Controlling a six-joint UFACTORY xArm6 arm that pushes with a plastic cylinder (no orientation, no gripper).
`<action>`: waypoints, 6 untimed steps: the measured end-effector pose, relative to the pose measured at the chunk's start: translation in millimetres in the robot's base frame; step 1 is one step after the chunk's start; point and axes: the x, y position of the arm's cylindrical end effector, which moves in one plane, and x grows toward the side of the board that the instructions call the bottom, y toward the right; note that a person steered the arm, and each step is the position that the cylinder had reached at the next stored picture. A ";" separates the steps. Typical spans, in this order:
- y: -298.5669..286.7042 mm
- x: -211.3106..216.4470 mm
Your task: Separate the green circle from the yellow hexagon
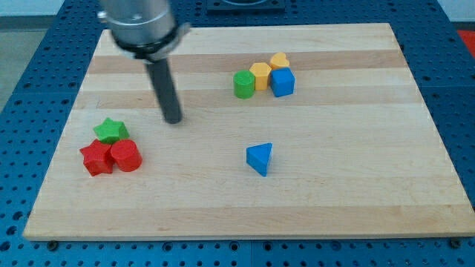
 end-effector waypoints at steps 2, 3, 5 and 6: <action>100.1 -58.8; 101.8 -73.5; 130.4 -68.0; 133.2 -88.1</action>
